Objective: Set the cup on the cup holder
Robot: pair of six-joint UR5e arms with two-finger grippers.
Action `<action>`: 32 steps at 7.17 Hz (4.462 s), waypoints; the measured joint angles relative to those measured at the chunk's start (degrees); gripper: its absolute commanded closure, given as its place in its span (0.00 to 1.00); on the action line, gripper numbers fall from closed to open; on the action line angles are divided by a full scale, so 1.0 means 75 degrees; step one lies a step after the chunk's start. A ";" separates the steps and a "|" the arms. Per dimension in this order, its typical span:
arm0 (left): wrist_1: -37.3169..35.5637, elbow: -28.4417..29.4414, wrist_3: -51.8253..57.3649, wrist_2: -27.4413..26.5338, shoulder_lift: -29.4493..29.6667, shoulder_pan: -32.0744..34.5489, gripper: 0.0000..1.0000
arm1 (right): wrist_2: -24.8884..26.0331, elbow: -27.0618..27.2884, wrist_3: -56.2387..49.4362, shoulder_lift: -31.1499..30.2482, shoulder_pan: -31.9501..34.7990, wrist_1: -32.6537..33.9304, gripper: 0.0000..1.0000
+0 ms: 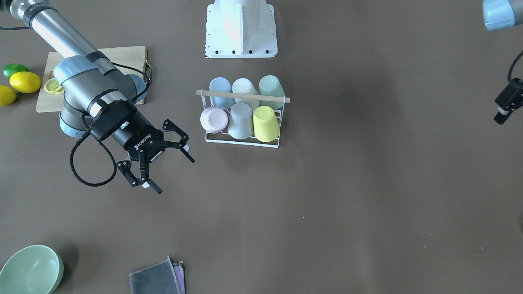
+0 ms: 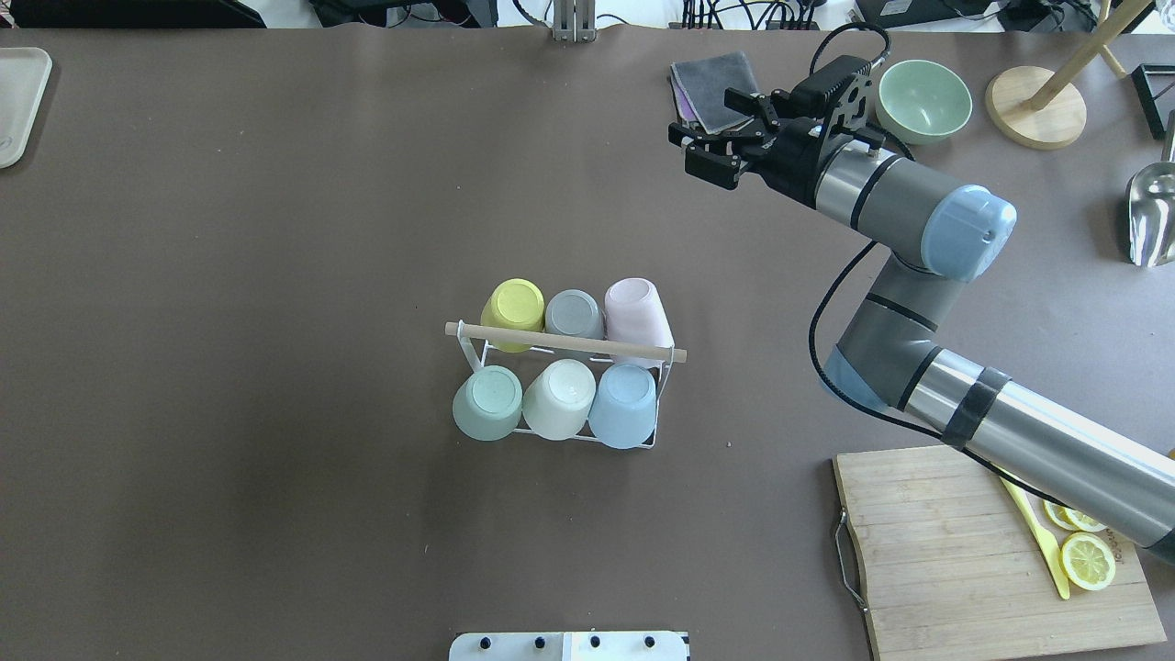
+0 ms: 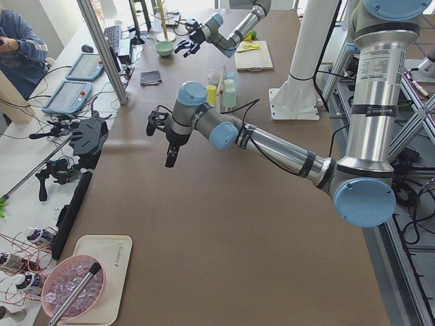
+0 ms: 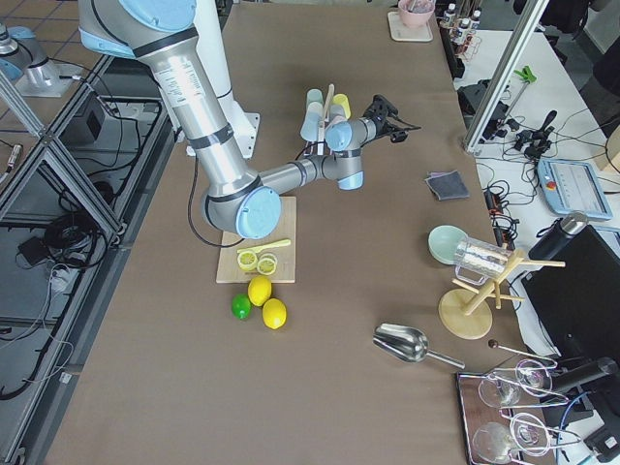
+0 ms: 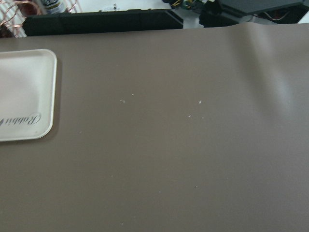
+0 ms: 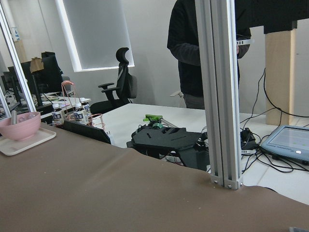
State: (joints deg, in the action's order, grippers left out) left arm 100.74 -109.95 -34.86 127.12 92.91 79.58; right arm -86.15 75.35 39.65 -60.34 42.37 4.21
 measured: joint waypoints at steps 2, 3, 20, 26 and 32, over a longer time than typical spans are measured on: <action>-0.1080 0.0077 0.0038 0.0316 -0.0079 0.0537 0.02 | -0.0174 0.0934 0.0012 -0.0154 0.0315 0.2603 0.00; -0.1268 0.0139 0.0213 0.0328 -0.0214 0.0609 0.03 | -0.0367 0.1531 0.0018 -0.0209 0.0486 0.4346 0.00; -0.0447 0.1205 0.3303 0.1038 -0.1620 0.1014 0.02 | -0.6504 0.1276 -0.5586 -0.3449 0.6111 1.2077 0.00; -0.0654 0.1102 0.3316 0.1038 -0.1950 0.0999 0.02 | -0.6536 0.1394 -0.5856 -0.3653 0.6592 1.2071 0.00; -0.0892 0.0768 0.3324 0.0964 -0.1978 0.1039 0.02 | -0.6545 0.1427 -0.5861 -0.3612 0.6642 1.2072 0.00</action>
State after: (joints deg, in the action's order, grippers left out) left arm 94.05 -104.19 -9.93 134.36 78.08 87.38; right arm -135.24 86.05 -4.31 -87.43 92.19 94.75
